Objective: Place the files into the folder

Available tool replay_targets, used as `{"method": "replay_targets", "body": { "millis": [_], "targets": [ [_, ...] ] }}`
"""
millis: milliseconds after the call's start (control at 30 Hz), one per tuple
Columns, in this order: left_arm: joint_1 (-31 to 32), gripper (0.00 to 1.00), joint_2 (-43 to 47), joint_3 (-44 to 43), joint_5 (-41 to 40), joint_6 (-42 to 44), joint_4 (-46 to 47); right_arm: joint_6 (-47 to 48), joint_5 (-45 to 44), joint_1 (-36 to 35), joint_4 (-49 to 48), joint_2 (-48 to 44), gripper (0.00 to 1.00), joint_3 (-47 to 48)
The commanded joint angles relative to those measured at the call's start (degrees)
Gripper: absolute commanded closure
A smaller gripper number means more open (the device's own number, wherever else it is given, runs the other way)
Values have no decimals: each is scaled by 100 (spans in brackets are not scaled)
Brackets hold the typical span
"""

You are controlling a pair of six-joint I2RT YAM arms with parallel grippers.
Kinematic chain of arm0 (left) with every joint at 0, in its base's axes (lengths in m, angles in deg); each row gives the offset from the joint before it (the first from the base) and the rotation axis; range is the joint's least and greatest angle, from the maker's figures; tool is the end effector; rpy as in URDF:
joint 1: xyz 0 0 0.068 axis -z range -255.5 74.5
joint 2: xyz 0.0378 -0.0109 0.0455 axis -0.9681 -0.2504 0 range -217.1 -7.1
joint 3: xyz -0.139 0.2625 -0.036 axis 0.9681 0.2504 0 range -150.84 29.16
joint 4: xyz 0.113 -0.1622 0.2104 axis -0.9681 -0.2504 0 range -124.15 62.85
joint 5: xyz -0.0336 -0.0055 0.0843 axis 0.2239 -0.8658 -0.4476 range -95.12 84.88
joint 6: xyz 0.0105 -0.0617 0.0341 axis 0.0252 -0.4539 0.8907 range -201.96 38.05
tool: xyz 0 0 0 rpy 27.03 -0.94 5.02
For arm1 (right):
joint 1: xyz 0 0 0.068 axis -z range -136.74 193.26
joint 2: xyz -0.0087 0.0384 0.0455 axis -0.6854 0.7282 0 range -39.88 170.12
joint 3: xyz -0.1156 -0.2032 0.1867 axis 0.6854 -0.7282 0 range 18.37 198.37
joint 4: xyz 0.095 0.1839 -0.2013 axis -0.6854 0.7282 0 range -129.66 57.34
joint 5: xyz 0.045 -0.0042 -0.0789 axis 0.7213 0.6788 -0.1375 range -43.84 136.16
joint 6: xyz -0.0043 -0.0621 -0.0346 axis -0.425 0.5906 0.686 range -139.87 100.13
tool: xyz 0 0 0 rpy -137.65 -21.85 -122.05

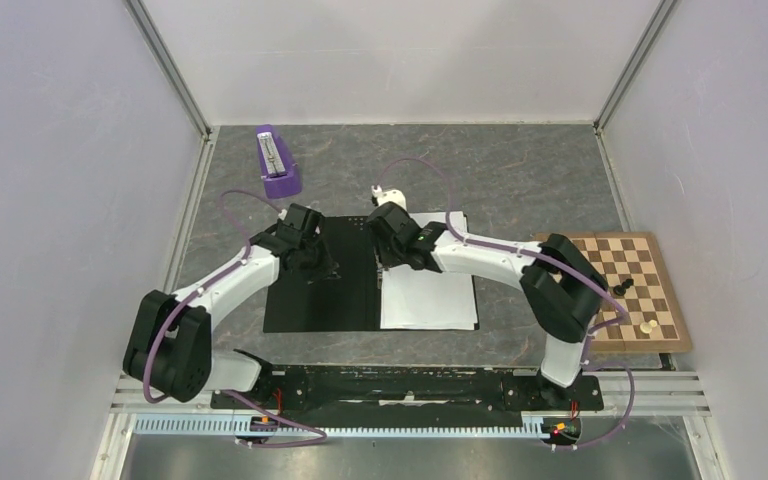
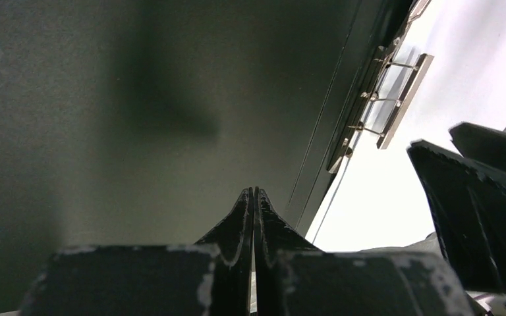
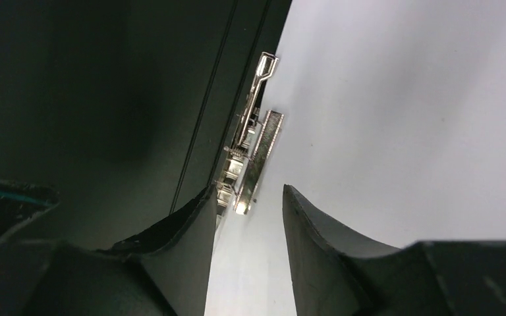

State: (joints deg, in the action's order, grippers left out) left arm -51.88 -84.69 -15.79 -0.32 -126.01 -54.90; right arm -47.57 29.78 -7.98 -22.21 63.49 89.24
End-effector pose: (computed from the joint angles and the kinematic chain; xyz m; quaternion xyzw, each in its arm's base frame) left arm 0.2599 -0.1192 0.1856 -0.1608 0.9525 -0.1759 0.1896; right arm 0.2848 0.3284 0.2006 -0.1419 0.9204 0.1121 0.3468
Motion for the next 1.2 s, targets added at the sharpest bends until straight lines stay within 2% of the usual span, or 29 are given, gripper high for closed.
{"method": "replay_targets", "body": {
  "millis": [0,200,433,633,900,1167],
  "targets": [
    [-151,98,351,147,376,361,147,-189,-407,-104,252,466,56,526],
    [-222,98,561,249,409,436,87,-270,-516,-214,266,744,63,613],
    [-251,98,620,245,425,432,67,-289,-684,-246,286,723,78,416],
    [-245,98,545,228,542,314,172,44,-626,-96,100,455,91,-82],
    [-218,98,254,329,569,116,398,534,-180,239,-215,105,94,-546],
    [-218,98,-335,799,186,-738,838,553,43,233,-191,-42,94,-870]
  ]
}}
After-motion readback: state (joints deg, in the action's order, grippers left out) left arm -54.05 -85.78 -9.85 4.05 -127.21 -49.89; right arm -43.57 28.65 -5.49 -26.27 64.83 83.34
